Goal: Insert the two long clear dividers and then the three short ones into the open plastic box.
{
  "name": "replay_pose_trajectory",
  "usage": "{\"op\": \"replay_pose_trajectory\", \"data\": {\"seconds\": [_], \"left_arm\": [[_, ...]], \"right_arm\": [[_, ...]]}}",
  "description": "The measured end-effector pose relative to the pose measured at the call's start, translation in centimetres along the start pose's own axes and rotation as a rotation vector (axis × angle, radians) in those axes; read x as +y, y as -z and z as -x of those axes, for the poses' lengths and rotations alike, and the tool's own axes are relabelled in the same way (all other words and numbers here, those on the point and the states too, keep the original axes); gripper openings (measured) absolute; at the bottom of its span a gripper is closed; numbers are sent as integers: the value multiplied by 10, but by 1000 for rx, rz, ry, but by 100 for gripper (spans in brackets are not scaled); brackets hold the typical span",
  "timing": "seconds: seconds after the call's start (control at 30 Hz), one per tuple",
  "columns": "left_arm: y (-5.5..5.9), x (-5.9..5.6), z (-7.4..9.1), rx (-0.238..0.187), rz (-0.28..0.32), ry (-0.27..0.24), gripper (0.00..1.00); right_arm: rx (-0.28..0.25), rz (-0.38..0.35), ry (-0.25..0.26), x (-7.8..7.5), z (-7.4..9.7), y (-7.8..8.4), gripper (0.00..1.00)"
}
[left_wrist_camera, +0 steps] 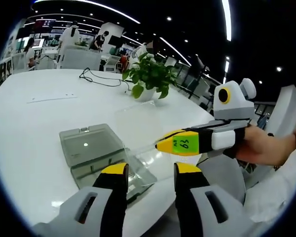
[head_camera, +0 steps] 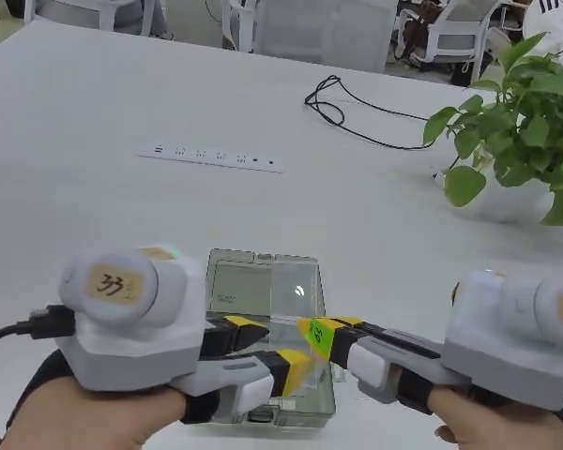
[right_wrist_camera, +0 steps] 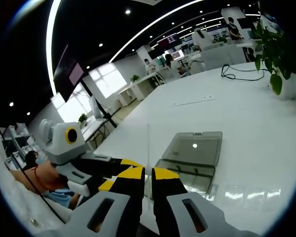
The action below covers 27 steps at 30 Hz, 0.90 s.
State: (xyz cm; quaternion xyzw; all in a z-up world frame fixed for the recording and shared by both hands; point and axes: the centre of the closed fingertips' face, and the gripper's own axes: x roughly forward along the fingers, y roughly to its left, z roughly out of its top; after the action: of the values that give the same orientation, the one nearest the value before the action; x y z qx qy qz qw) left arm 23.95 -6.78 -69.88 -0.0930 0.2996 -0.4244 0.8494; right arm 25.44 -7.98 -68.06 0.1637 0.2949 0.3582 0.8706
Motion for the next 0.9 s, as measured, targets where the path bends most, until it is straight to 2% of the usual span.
{"op": "replay_pose_trajectory", "data": {"seconds": [0.27,0.43,0.67,0.9], "left_arm": [[4,5,7,2,-41,14,46],[6,9,14,0,-91,34,49],[12,14,20,13,-163,56,57],[18,22,22,29,-219,73,68]], "right_arm": [[16,-20,10,-3,0,-5,6],[39,-28,21,-7,-1,-5,6],[84,-38,49,-14,-5,-4,6],[133,-80,88,-22,-9,-2,7]]}}
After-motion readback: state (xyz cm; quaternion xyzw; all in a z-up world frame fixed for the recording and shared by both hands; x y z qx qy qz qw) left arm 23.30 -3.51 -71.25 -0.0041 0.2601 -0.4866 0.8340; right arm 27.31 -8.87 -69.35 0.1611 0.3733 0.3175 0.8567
